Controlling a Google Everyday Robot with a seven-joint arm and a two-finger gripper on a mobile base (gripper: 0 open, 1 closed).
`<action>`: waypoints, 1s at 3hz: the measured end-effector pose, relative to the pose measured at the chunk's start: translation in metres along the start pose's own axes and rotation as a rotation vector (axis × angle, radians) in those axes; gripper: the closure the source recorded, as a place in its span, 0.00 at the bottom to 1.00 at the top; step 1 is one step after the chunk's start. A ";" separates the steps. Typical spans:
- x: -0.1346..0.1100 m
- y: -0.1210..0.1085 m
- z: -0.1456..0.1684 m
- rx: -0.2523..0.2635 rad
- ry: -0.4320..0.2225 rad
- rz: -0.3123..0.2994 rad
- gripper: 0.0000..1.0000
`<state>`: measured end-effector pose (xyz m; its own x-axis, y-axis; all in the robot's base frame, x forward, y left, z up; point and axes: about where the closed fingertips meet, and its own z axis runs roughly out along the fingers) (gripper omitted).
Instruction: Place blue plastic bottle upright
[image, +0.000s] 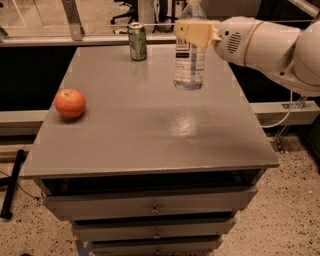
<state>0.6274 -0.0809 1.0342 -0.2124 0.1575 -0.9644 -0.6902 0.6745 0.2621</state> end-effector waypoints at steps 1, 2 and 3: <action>0.017 0.010 0.020 -0.093 -0.012 -0.172 1.00; 0.037 0.012 0.030 -0.132 -0.027 -0.340 1.00; 0.057 0.007 0.033 -0.141 -0.081 -0.448 1.00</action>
Offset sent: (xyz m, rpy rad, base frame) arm 0.0060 0.0450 -0.0642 -0.3789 -0.5440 0.1665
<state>0.6334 -0.0440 0.9802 0.1785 -0.0671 -0.9817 -0.7896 0.5855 -0.1836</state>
